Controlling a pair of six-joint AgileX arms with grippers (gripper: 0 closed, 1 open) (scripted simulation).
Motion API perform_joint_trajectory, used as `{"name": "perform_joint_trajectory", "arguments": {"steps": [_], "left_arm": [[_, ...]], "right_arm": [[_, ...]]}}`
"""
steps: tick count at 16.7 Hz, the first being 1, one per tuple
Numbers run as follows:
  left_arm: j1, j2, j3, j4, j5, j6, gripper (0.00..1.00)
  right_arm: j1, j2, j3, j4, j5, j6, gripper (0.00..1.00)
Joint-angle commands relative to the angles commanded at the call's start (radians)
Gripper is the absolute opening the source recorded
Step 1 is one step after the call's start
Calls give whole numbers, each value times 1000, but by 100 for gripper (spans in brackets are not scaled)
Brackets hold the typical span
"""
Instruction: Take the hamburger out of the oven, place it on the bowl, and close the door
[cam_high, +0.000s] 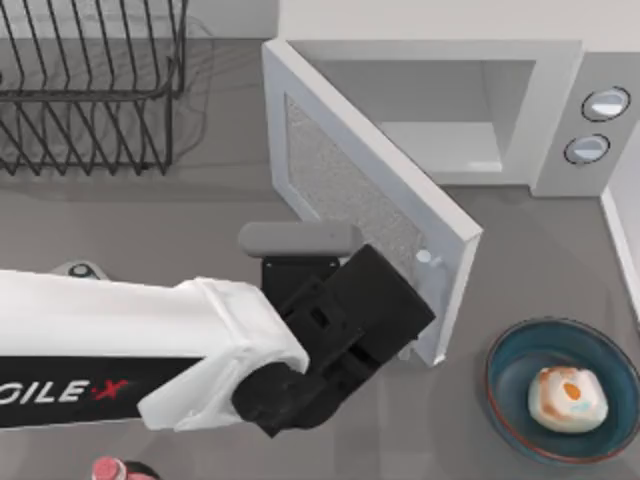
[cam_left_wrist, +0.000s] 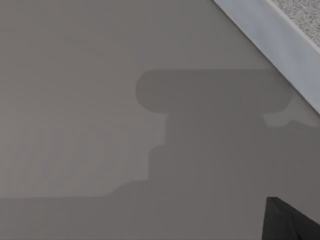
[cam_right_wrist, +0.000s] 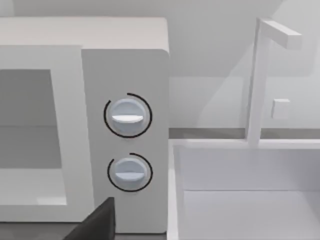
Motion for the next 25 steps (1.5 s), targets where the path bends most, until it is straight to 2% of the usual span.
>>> {"name": "perform_joint_trajectory", "arguments": {"steps": [5, 13, 20, 25], "left_arm": [[-15, 34, 38, -22, -6, -20, 0], [-134, 291, 403, -196, -56, -152, 0], [-139, 314, 436, -213, -57, -164, 0], [-167, 421, 612, -303, -67, -197, 0]], "right_arm": [[0, 0, 0, 0, 0, 0, 100], [0, 0, 0, 0, 0, 0, 100], [0, 0, 0, 0, 0, 0, 100], [0, 0, 0, 0, 0, 0, 100]]}}
